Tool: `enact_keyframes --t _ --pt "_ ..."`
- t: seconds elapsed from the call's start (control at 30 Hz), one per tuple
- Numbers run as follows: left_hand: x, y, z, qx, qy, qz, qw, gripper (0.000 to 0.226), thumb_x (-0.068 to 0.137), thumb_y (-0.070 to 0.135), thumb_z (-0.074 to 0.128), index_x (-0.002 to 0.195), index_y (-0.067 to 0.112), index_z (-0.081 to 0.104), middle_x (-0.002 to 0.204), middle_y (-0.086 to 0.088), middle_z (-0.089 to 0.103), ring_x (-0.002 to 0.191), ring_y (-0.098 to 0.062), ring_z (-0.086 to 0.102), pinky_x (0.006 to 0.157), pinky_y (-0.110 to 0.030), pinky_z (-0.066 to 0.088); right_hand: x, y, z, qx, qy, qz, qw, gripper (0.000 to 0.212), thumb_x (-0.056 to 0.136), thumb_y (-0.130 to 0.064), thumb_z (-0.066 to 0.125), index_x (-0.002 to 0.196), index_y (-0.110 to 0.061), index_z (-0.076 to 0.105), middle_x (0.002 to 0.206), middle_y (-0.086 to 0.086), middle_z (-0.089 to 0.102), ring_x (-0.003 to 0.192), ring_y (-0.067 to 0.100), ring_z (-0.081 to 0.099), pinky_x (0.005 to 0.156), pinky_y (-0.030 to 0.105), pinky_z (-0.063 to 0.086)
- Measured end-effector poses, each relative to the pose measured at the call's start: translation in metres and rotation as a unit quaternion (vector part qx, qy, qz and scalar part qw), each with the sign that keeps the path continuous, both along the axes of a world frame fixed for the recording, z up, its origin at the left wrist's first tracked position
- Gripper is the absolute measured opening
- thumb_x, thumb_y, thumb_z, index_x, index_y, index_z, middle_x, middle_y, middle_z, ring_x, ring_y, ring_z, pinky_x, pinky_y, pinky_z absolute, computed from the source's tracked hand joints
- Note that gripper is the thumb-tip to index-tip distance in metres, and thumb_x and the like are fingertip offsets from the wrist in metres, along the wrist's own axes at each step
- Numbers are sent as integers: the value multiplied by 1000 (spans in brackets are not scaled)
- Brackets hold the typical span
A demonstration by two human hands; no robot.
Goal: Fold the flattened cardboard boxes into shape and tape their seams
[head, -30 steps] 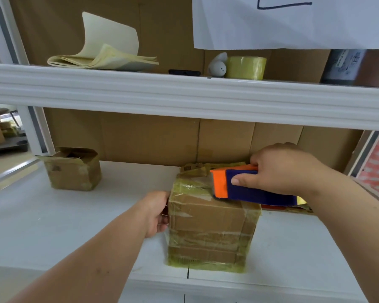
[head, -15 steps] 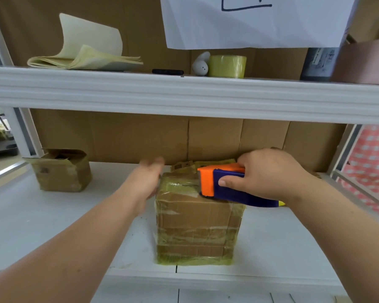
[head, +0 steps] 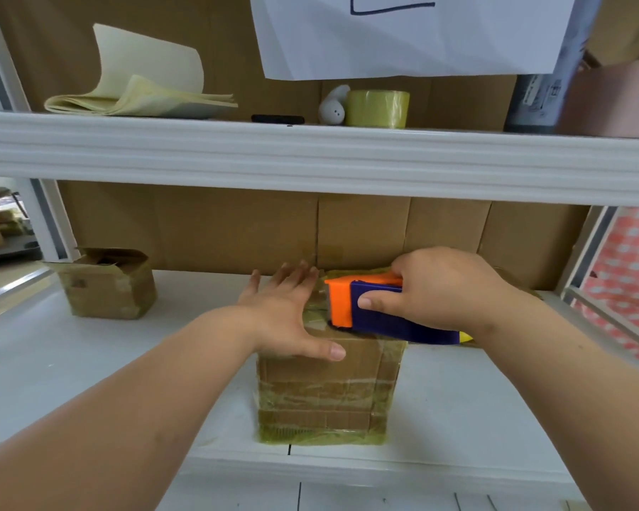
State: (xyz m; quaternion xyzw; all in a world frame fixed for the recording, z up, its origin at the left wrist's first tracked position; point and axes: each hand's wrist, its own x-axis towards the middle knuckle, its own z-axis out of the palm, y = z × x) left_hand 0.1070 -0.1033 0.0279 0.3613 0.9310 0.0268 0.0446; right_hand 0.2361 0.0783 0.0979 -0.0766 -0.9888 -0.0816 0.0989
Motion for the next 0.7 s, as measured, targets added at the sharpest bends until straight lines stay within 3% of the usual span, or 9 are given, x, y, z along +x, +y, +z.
enact_keyframes --t 0.13,0.23,0.37,0.57,0.7 --pt "0 9 -9 14 -15 -6 1000 133 62 88 60 154 33 -18 166 6 -4 153 -19 -3 124 -46 6 2 8 4 -31 -20 -6 999 65 71 -91 44 83 -28 56 76 -8 61 72 11 58 61 30 47" --pt "0 4 -15 24 1 4 1000 136 62 85 63 151 34 -27 166 5 0 152 -19 4 123 -41 12 2 16 7 -66 -27 -5 997 59 73 -85 53 85 -27 57 79 -8 61 77 13 59 64 31 48" --pt "-1 0 -14 29 2 -3 1000 137 64 82 65 149 34 -31 166 5 -5 152 -18 3 123 -37 12 2 26 15 -120 -45 9 992 53 76 -78 58 88 -27 60 80 -6 65 78 12 62 70 33 52" --pt "-4 -7 -13 -2 -17 0 1000 133 67 84 61 144 37 -37 161 12 -28 151 -12 -16 124 -38 4 1 69 26 -172 -58 1 983 61 71 -77 61 89 -19 69 84 -2 69 80 16 63 71 30 48" --pt "-6 -13 -13 -20 -27 5 999 128 67 86 59 128 45 -46 154 16 -37 149 -11 -21 125 -40 2 17 106 24 -260 -79 -38 962 40 70 -74 68 60 -35 69 55 -20 63 63 6 58 58 22 35"
